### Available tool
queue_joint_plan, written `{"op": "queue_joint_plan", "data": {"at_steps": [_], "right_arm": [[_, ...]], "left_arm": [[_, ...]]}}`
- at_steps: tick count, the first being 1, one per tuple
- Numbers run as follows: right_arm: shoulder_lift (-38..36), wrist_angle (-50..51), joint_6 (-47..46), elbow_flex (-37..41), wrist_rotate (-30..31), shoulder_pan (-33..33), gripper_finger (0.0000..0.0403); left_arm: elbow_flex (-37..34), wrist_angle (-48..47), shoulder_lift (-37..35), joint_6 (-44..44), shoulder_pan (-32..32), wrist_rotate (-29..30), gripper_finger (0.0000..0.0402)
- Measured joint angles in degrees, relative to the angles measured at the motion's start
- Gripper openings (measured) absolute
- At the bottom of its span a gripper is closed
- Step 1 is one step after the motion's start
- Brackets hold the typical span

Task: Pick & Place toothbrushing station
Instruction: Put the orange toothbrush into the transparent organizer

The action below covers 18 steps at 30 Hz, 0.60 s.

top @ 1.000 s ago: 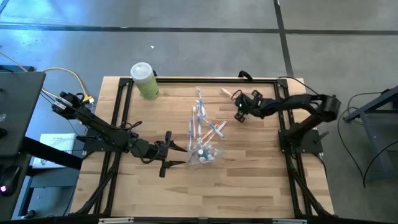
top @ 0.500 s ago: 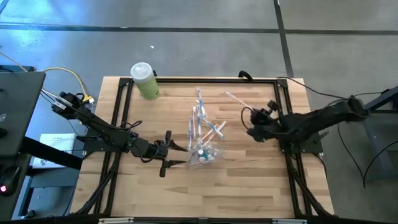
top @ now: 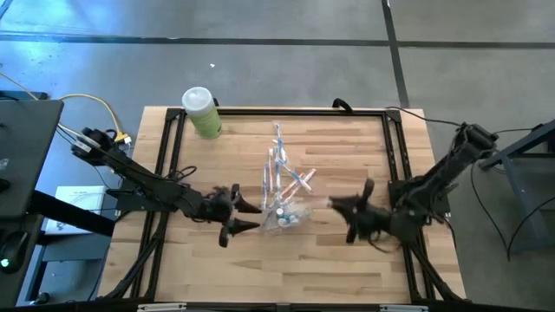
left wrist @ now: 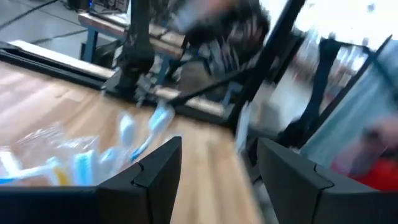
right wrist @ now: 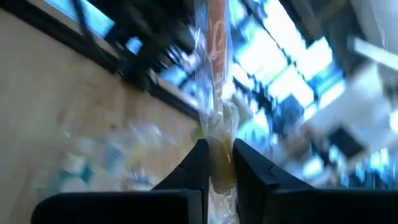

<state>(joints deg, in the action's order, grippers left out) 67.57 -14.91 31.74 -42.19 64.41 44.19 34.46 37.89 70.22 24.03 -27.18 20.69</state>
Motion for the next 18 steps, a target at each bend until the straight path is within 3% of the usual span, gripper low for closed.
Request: {"op": "queue_joint_plan", "data": {"at_steps": [7, 10, 13, 18], "right_arm": [[9.5, -12.4, 14.8, 0.0, -1.7, 3.4, 0.0038], [13.0, -16.3, 20.3, 0.0, -1.8, 2.5, 0.0038], [16.2, -16.9, 23.2, -2.1, -2.6, 0.6, 0.0038], [21.7, -14.6, 27.1, -7.8, -4.5, -1.6, 0.0038]], "left_arm": [[0.0, 2.0, -2.7, 12.5, 0.1, 0.0, 0.0204], [0.0, 1.5, -2.7, 21.0, 1.1, -2.9, 0.0204], [0.0, -0.4, -2.5, 31.0, 2.9, -7.6, 0.0204], [0.0, -2.5, -2.5, 37.6, 4.6, -10.0, 0.0204]]}}
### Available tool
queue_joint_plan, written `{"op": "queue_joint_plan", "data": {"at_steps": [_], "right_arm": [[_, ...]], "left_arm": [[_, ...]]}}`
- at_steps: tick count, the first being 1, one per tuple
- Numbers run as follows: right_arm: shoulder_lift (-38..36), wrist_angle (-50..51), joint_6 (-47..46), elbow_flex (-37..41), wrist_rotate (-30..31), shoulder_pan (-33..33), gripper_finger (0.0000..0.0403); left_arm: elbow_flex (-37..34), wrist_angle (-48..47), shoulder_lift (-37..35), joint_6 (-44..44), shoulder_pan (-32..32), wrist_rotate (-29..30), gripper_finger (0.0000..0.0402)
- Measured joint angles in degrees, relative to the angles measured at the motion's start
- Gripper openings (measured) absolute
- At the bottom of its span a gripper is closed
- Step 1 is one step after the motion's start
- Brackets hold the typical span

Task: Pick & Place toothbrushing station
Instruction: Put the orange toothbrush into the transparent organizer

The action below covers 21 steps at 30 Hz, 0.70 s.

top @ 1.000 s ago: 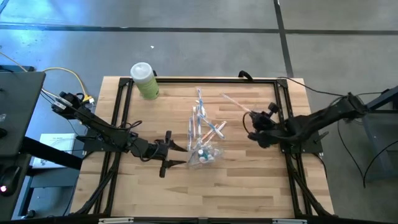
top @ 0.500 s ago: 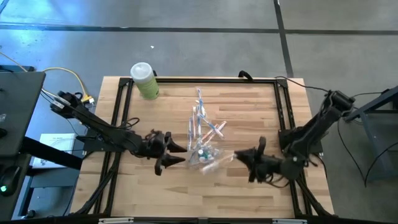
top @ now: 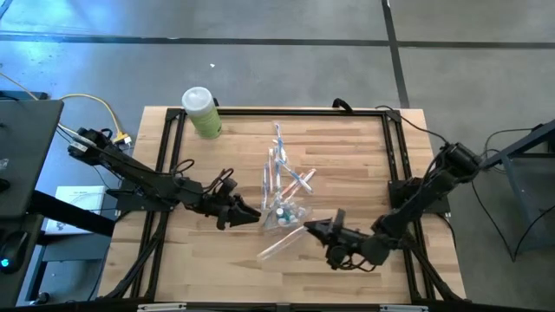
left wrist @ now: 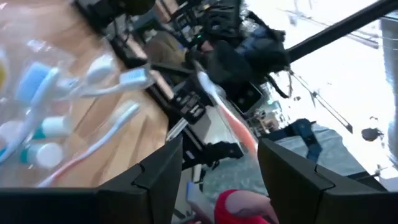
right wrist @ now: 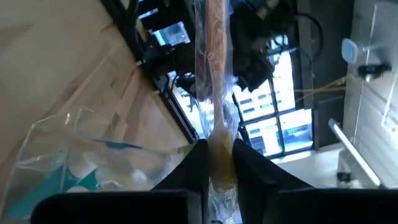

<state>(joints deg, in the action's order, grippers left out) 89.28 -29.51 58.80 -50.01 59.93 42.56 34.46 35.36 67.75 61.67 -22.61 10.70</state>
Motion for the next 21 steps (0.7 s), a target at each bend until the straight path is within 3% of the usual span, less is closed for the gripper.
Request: {"op": "queue_joint_plan", "data": {"at_steps": [11, 21], "right_arm": [[10.7, 6.7, 13.0, -14.2, 3.5, -4.9, 0.0038], [12.5, 7.3, 18.2, -17.0, 3.5, -9.6, 0.0039]], "left_arm": [[0.0, -0.7, 0.7, 1.4, 0.9, -2.1, 0.0204], [0.0, 2.9, 5.9, 4.1, 0.9, -5.6, 0.0204]]}}
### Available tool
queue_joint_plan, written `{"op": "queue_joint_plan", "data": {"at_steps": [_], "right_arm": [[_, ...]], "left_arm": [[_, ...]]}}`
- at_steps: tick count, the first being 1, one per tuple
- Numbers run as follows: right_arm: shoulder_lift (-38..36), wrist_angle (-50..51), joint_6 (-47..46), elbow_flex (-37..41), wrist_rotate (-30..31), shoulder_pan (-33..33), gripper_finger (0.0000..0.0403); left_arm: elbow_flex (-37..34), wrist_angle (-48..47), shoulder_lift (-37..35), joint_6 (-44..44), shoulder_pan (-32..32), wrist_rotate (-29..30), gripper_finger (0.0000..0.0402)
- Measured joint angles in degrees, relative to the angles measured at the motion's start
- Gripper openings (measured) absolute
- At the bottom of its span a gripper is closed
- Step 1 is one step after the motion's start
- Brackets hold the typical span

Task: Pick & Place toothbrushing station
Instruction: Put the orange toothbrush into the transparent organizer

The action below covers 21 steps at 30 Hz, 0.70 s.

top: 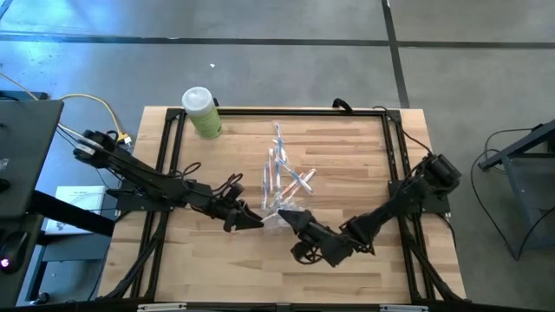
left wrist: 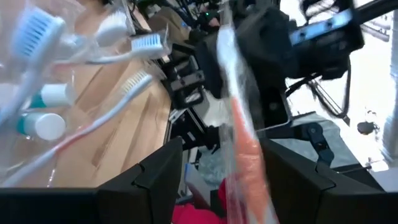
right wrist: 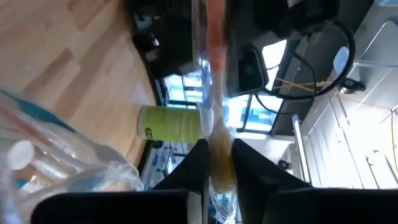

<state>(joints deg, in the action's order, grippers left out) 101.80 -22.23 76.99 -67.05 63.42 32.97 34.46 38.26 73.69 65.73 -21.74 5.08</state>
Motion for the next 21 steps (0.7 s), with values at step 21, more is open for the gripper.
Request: {"op": "queue_joint_plan", "data": {"at_steps": [21], "right_arm": [[0.0, 4.9, -0.5, 0.0, -0.3, -1.3, 0.004]], "left_arm": [[0.0, 2.5, 2.2, -2.0, 1.7, -2.4, 0.0204]]}}
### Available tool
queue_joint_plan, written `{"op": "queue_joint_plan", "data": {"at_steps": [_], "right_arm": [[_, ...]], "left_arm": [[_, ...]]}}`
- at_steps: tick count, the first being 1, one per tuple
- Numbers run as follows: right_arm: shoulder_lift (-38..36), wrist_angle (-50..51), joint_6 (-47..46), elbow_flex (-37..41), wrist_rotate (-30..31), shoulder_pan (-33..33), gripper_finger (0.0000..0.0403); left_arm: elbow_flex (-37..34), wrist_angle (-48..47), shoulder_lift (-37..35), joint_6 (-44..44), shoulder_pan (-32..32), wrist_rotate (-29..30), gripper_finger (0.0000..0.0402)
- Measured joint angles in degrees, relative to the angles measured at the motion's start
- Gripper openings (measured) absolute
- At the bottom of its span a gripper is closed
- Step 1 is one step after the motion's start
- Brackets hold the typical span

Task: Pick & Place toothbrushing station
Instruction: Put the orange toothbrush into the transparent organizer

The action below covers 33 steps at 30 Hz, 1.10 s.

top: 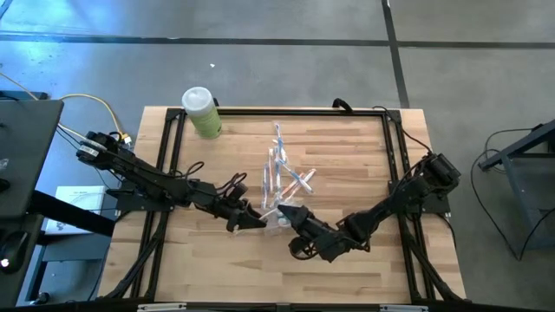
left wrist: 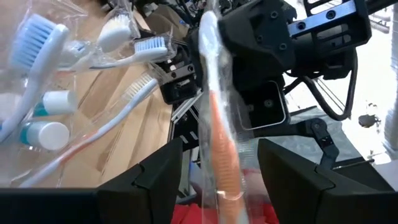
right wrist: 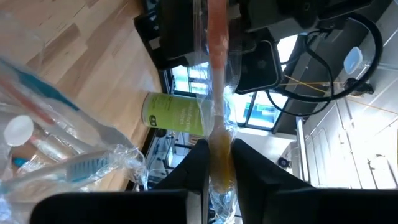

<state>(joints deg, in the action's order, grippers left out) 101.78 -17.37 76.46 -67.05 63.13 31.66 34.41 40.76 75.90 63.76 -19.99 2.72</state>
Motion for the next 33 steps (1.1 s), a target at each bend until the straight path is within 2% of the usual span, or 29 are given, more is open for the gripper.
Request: {"op": "queue_joint_plan", "data": {"at_steps": [5, 13, 16, 21, 26, 30, 33], "right_arm": [[0.0, 0.4, -0.2, 0.0, -0.2, 0.0, 0.0041], [0.0, 0.5, -1.4, 0.0, -0.2, 0.0, 0.0043], [0.0, 0.5, -2.1, 0.0, -0.5, 0.0, 0.0059], [-0.2, 0.4, -1.6, 0.0, -2.1, 0.1, 0.011], [-0.2, -1.2, -5.4, 0.0, -1.4, 0.7, 0.0162], [-0.2, -9.4, -6.5, 0.0, -1.5, 3.8, 0.019], [-0.2, -15.9, -4.5, 0.0, 0.6, 6.6, 0.0199]], "left_arm": [[0.0, 0.0, 0.0, -1.3, 0.0, 0.0, 0.0183], [0.0, -0.1, 0.0, -4.0, 0.0, 0.1, 0.0094], [0.0, -0.3, 0.0, -6.2, 0.0, 0.3, 0.0061], [0.0, -1.7, 0.0, -8.4, 0.0, 0.3, 0.0019], [0.0, -2.3, 0.0, -10.6, 0.0, 0.5, 0.0011], [0.0, -1.4, 0.0, -12.3, 0.0, 0.5, 0.001], [0.0, -0.6, 0.0, -13.7, 0.0, 0.5, 0.001]]}}
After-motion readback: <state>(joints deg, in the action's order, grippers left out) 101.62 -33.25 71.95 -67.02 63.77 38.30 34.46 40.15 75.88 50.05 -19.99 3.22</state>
